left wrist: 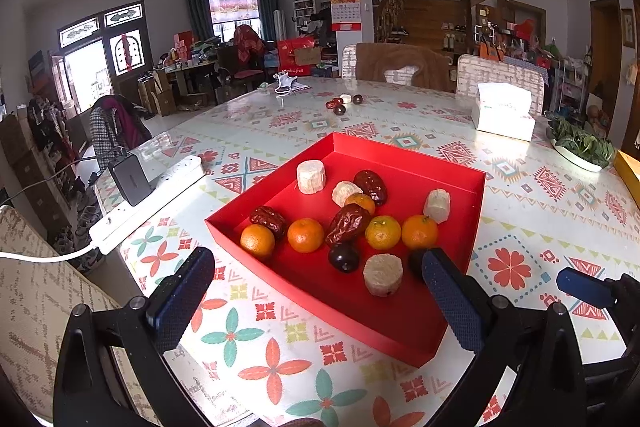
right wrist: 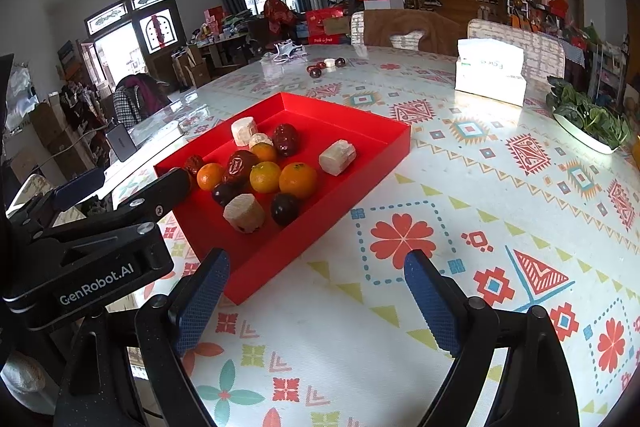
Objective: Organize fruits
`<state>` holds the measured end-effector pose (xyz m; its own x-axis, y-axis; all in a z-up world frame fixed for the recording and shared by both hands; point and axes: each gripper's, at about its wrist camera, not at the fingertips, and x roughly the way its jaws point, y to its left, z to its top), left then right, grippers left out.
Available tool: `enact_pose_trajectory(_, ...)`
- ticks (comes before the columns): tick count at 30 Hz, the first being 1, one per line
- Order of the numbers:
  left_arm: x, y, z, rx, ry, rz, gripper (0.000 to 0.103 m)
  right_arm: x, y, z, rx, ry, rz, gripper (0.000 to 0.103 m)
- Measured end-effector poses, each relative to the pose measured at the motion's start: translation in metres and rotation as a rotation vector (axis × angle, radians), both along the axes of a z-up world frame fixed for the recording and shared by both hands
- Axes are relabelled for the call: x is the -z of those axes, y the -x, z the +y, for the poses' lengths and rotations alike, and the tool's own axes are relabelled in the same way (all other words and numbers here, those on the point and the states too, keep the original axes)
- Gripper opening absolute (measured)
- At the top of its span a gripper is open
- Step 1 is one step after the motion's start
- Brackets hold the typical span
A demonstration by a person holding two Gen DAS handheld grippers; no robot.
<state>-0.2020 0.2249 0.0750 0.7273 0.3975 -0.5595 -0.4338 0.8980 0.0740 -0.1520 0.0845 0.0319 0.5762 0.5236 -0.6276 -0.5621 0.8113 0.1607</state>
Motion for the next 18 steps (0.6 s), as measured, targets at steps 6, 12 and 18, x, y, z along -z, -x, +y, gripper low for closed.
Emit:
enact_pose_trajectory(6, 0.0030, -0.0025, 0.0002, 0.004, 0.015, 0.017, 0.103, 0.0017, -0.0009, -0.0010, 0.008, 0.001, 0.007, 0.092)
enact_pose_trajectory(12, 0.0034, -0.0028, 0.0005, 0.006, 0.017, 0.020, 0.103, 0.0044, -0.0029, -0.0017, 0.013, 0.003, 0.017, 0.092)
enact_pose_trajectory(18, 0.0047, -0.0032, -0.0004, 0.008, 0.018, 0.021, 0.103, 0.0062, -0.0034, -0.0025, 0.021, 0.010, 0.018, 0.093)
